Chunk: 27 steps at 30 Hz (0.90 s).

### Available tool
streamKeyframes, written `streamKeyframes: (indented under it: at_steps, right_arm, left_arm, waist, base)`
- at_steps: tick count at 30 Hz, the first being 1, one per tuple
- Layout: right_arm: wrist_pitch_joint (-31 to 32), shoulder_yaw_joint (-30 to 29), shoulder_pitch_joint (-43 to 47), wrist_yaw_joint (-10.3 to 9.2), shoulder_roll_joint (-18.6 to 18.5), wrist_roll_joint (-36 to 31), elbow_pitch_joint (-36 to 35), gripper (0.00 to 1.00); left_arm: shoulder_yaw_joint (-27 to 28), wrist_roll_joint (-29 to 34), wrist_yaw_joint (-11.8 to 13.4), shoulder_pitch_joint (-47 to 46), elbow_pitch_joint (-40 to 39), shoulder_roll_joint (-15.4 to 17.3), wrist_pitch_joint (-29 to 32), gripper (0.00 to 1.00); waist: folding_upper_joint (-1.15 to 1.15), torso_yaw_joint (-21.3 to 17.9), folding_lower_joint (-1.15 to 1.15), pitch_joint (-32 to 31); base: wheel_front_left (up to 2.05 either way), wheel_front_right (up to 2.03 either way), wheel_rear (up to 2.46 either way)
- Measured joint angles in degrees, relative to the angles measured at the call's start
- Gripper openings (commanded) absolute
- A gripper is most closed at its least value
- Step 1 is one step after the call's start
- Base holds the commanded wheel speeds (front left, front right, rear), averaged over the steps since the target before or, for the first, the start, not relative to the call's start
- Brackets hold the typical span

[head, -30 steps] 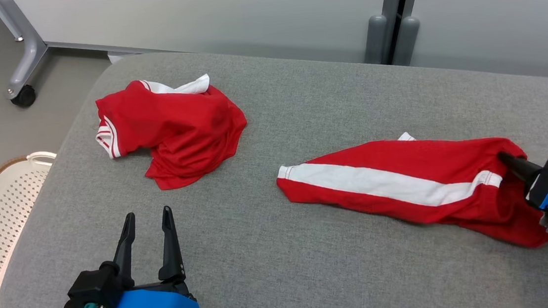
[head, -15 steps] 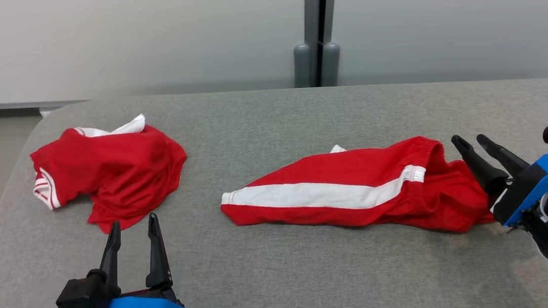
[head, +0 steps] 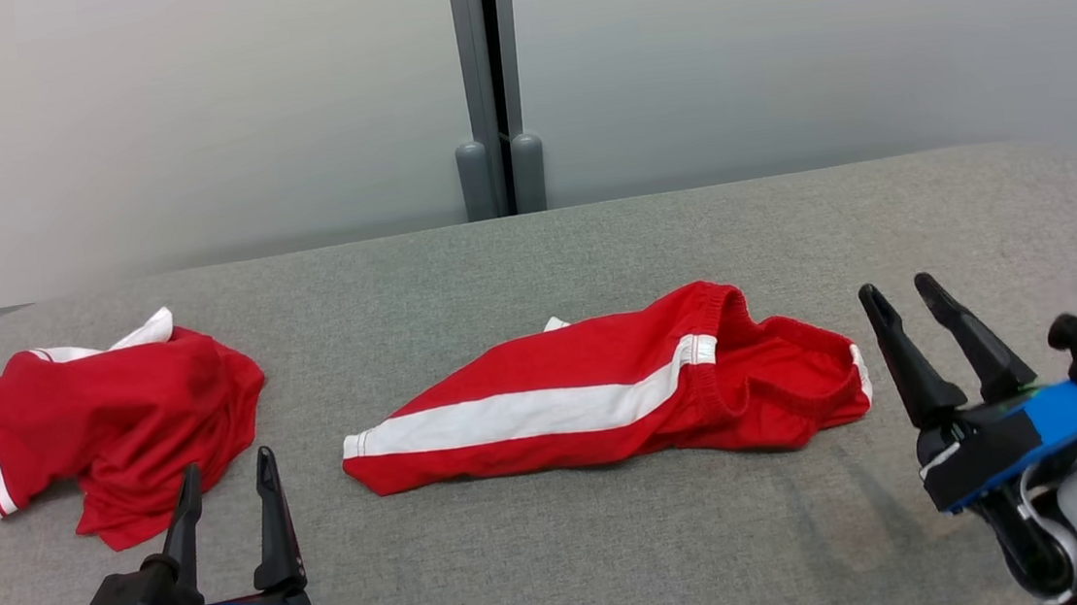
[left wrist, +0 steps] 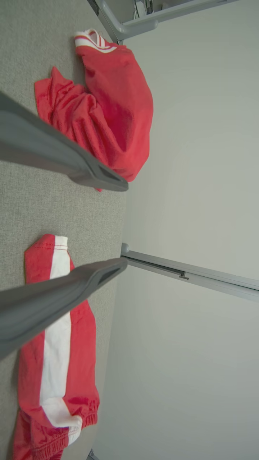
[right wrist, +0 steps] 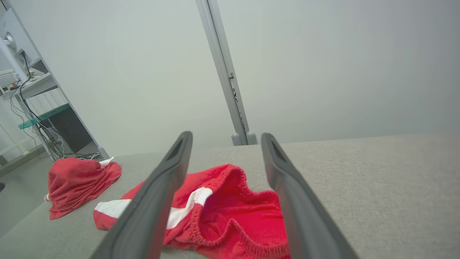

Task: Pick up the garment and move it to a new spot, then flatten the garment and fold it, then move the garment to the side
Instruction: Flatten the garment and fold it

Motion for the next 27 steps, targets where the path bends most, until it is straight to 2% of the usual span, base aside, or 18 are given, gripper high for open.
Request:
streamKeyframes:
  at_steps: [2, 6, 10, 22, 27]
  right_arm:
    - [0.0, -4.25, 3.77, 0.0, 2.75, -3.05, -1.78, 1.0]
    - [-0.01, -8.48, 9.42, 0.0, 6.42, -11.33, -4.37, 1.0]
    - [0.0, -9.13, 11.6, 0.0, 8.26, -16.37, -4.38, 1.0]
    - [0.0, -8.51, 11.2, 0.0, 8.76, -17.52, -2.61, 1.0]
    - [-0.01, -7.88, 10.77, 0.0, 8.89, -15.59, -1.14, 1.0]
  left_arm:
    - [0.04, 0.35, -0.04, 0.02, 0.65, 0.12, -0.01, 1.0]
    - [0.01, 0.05, -0.33, 0.46, 1.55, 0.07, 0.0, 1.0]
    - [0.05, -0.23, -0.41, 0.76, 1.6, -0.08, -0.01, 1.0]
    - [-0.27, -0.08, -0.57, 0.66, 2.75, -0.15, -0.01, 1.0]
    - [-3.32, -0.55, -0.67, -0.37, 7.14, 0.76, 1.97, 1.0]
  waist:
    - [0.0, -0.35, 0.0, -0.3]
    - [0.0, -0.79, 0.0, -0.57]
    - [0.0, -0.98, 0.0, -0.54]
    - [0.0, -0.09, 0.0, -0.74]
    - [0.0, 0.52, 0.01, -0.91]
  base:
    - [0.0, 0.0, 0.0]
    - [0.0, 0.0, 0.0]
    - [0.0, 0.0, 0.0]
    - [0.0, 0.0, 0.0]
    - [0.0, 0.0, 0.0]
